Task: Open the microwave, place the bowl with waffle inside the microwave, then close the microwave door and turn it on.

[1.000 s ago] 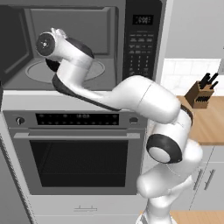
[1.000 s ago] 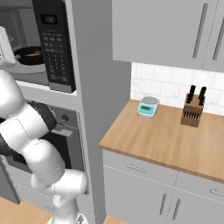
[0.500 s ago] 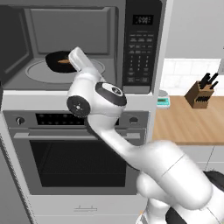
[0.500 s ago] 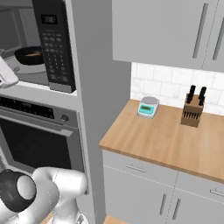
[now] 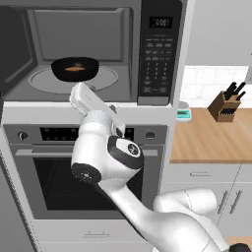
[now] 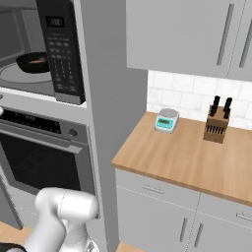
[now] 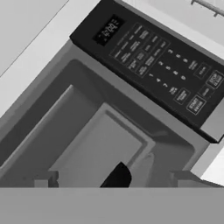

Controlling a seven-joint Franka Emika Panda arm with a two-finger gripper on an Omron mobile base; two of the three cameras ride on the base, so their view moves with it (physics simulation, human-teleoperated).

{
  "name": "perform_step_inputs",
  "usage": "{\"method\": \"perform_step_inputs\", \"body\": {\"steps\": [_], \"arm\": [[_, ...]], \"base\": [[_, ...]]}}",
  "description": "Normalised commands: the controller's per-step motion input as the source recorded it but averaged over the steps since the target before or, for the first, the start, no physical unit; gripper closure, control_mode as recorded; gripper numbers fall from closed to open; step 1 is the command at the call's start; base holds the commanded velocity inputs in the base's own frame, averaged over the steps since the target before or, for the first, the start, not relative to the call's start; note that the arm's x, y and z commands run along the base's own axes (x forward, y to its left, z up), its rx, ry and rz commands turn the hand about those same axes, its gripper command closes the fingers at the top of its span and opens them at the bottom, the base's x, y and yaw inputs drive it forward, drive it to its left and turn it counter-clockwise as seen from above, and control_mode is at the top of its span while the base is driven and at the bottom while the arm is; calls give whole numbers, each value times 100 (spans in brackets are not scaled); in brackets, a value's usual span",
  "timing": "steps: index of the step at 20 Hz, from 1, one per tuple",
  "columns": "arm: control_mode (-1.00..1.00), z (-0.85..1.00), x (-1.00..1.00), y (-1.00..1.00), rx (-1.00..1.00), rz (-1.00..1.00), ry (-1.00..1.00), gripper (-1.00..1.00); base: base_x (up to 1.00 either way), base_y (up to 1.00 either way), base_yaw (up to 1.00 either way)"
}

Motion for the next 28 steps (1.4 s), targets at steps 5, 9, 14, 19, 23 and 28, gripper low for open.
{"method": "perform_step_inputs", "body": {"steps": [5, 9, 14, 19, 23, 28], "arm": [[-100, -56, -66, 13, -13, -9, 0, -100], [-100, -64, -29, 20, -29, -5, 0, -100], [-100, -53, -13, 21, -35, -1, 0, -100], [-100, -27, -11, 45, -18, 0, -14, -100], [-100, -19, -16, 73, -13, 0, -22, -100], [-100, -31, -10, 71, -19, 0, -12, -100]], "base": [[0, 0, 0], [0, 0, 0], [0, 0, 0], [0, 0, 0], [0, 0, 0], [0, 0, 0]]}}
